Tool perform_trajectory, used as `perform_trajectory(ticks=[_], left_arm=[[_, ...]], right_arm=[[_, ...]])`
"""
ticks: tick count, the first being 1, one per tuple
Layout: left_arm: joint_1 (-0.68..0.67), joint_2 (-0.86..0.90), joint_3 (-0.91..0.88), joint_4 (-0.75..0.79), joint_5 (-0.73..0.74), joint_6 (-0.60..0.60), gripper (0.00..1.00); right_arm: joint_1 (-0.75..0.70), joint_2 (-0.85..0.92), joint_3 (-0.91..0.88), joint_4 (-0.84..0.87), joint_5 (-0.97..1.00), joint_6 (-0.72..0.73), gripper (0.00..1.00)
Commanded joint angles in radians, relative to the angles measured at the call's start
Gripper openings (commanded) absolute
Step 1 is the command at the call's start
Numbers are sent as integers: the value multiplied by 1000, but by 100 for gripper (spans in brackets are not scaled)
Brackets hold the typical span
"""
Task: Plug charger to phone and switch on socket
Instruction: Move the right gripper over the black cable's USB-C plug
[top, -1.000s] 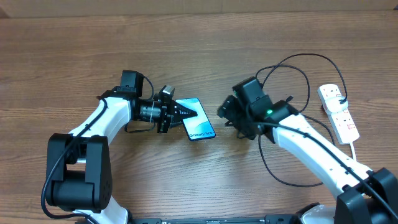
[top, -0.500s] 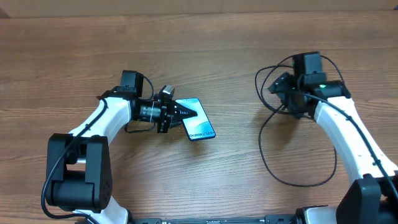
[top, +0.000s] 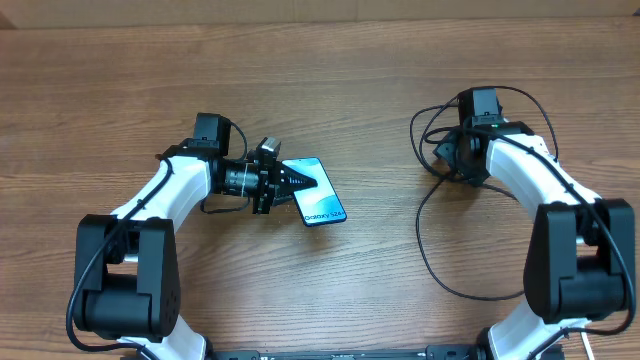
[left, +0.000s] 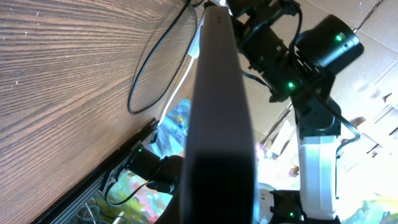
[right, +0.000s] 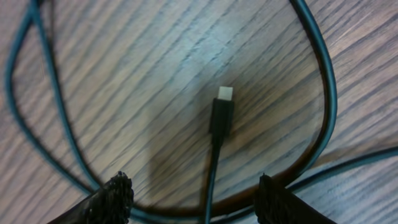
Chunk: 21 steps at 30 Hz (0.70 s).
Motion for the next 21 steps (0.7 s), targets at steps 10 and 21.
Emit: perform_trajectory(ticks=[10, 21], left_arm=[[4, 2, 8, 4, 37, 19, 4], [4, 2, 8, 4, 37, 19, 4]], right_arm=[[0, 75, 20, 55, 48, -11, 58], [1, 135, 20, 67, 31, -11, 29]])
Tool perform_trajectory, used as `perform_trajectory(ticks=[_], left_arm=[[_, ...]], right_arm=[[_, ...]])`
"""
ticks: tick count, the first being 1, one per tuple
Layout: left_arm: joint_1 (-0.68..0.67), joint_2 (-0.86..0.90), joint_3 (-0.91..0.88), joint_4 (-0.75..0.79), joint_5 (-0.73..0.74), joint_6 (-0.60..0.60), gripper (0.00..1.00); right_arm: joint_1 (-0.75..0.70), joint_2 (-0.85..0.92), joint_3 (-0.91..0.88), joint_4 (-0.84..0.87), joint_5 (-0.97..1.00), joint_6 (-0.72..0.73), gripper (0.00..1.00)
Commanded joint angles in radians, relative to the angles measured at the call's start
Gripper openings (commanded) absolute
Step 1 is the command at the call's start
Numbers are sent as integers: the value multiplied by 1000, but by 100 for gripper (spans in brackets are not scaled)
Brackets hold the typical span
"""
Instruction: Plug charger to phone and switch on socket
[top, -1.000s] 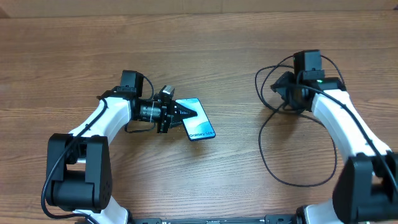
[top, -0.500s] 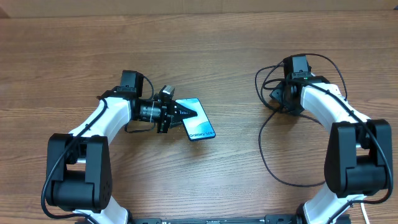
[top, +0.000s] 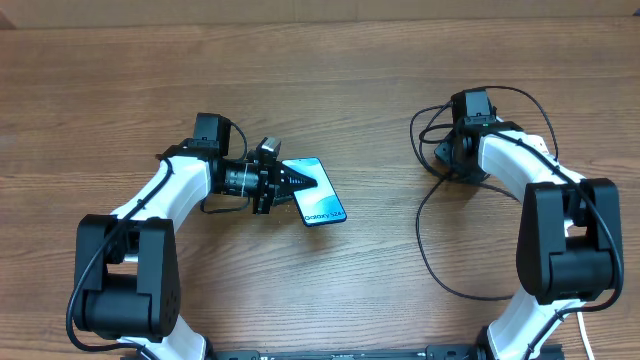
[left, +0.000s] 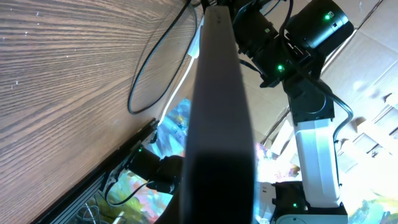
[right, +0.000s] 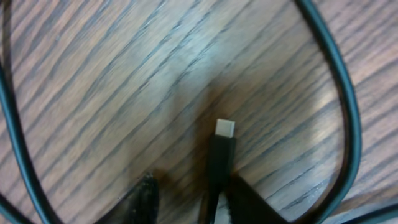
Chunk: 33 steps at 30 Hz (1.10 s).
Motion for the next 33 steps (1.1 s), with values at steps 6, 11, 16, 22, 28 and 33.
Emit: perform_trajectory(ticks=[6, 11, 16, 22, 28, 33], left_arm=[[4, 2, 8, 4, 37, 10, 4], [4, 2, 8, 27, 38, 11, 4], [5, 2, 8, 96, 43, 11, 4], [10, 2, 8, 298, 156, -18, 4], [48, 2, 8, 668, 269, -277, 4], [65, 2, 8, 897, 269, -457, 4]], right_arm=[[0, 37, 6, 2, -72, 0, 4], [-5, 21, 16, -12, -134, -46, 4], [-5, -33, 71, -82, -272, -153, 4], [-4, -143, 161, -223, -468, -277, 4], [-4, -304, 172, -395, -690, -468, 4], [7, -383, 172, -615, -896, -734, 4]])
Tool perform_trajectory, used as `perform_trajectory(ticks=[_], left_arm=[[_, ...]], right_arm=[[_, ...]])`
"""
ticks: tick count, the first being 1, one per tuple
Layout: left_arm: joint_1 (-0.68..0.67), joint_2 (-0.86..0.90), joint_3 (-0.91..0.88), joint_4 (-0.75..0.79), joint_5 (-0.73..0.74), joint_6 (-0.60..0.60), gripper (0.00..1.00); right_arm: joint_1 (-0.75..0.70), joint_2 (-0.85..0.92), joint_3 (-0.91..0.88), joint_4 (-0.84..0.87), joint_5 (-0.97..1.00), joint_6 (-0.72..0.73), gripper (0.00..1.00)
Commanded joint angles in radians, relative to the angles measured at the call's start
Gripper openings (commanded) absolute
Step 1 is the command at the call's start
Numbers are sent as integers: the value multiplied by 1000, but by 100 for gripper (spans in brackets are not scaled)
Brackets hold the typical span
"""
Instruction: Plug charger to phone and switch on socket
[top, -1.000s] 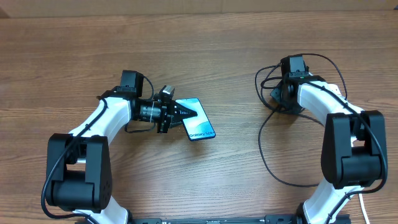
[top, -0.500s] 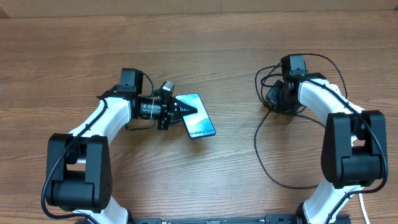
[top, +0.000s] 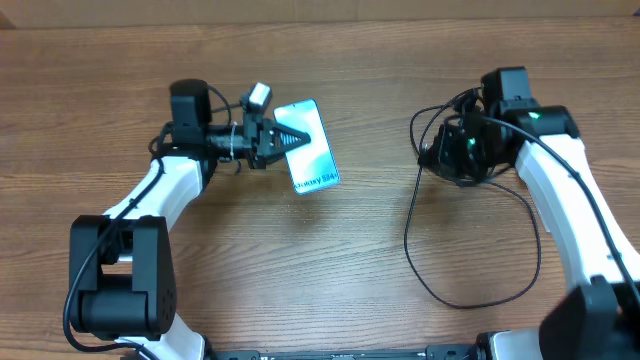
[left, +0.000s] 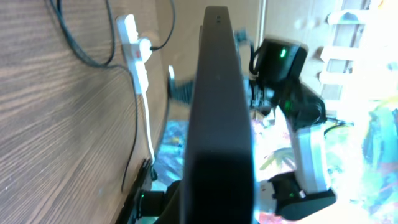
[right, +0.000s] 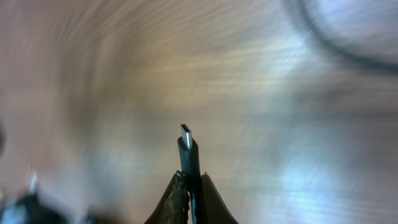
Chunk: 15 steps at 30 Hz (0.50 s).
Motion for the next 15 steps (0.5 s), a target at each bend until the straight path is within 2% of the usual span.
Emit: perform_trajectory(ticks=[1, 3, 6, 11, 15], left_arm=[[10, 1, 13, 83, 71, -180, 4], [10, 1, 13, 118, 71, -204, 4], [10, 1, 13, 123, 71, -214, 4], [10, 1, 13, 124, 71, -214, 4], [10, 1, 13, 124, 71, -214, 4]], right_arm=[[15, -32, 15, -91, -215, -283, 4], [43, -33, 14, -169, -240, -369, 4], [78, -33, 5, -217, -272, -409, 4], [150, -33, 0, -298, -522, -607, 4], [182, -33, 0, -272, -507, -634, 4]])
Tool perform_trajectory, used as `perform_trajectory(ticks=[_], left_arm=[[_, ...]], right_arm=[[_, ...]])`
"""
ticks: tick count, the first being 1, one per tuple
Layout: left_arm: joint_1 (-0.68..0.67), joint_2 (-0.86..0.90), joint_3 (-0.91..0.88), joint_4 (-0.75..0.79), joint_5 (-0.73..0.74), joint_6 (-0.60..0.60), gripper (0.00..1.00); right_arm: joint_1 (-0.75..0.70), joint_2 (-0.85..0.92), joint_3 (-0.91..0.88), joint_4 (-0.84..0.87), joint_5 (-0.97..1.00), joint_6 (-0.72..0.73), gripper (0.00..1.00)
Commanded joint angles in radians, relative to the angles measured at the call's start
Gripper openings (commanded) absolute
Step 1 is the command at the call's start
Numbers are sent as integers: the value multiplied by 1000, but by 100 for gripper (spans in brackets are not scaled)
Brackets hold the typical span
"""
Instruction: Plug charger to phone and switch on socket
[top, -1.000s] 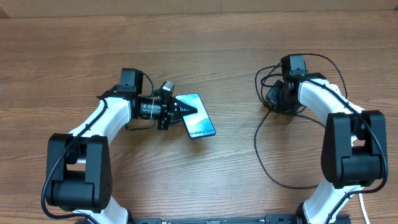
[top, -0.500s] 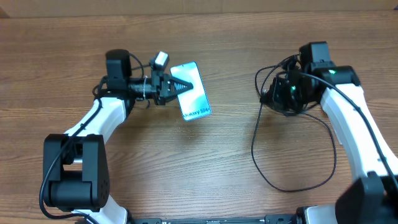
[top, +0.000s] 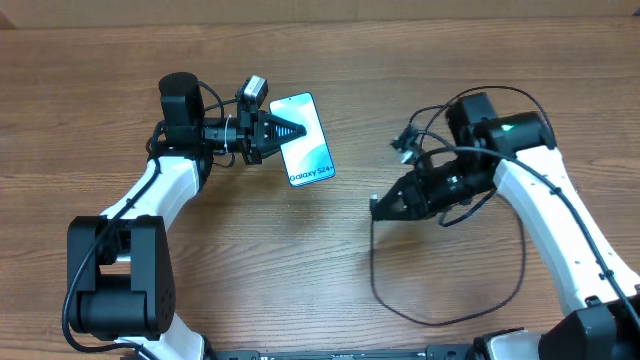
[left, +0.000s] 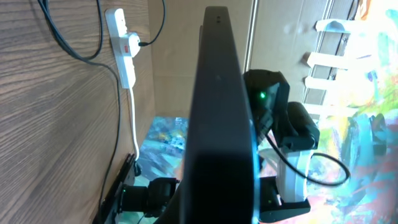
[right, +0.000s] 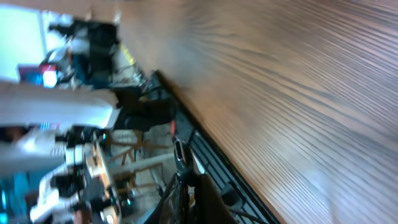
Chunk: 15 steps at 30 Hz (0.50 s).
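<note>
A blue phone with a "Galaxy" screen is held off the table, my left gripper shut on its left edge. In the left wrist view the phone stands edge-on as a dark slab filling the middle. My right gripper is shut on the black charger plug, which points left toward the phone, a hand's width away from it. The black cable trails down and round in a loop on the table. A white socket strip shows in the left wrist view.
The wooden table carries only the cable loop at the right. Off the table's edge, cluttered shelves and equipment fill the background in the right wrist view, which is motion-blurred.
My right gripper, holding the plug, has moved left and down from the cable tangle at the right to the table's middle. The phone in my left gripper has barely shifted.
My left gripper held the phone low at mid-table while my right gripper hung open over the plug lying on the wood. Then its fingers were closer around the plug. Later the phone was raised and farther back, the plug gripped and lifted, and now brought toward the phone.
</note>
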Motion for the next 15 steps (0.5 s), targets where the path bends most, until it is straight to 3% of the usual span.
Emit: perform_trajectory(ticks=[1, 4, 9, 14, 15], left_arm=[[0, 1, 13, 5, 39, -19, 4], [0, 1, 13, 5, 39, -19, 4], [18, 1, 13, 9, 39, -29, 4], [84, 1, 13, 13, 39, -30, 4], [94, 1, 13, 13, 39, -31, 4]], right_arm=[[19, -6, 0, 36, -60, -103, 4], [21, -5, 0, 105, 106, -29, 4], [21, -2, 0, 174, 503, 320, 4], [21, -2, 0, 220, 588, 487, 4], [22, -2, 0, 238, 588, 521, 10]])
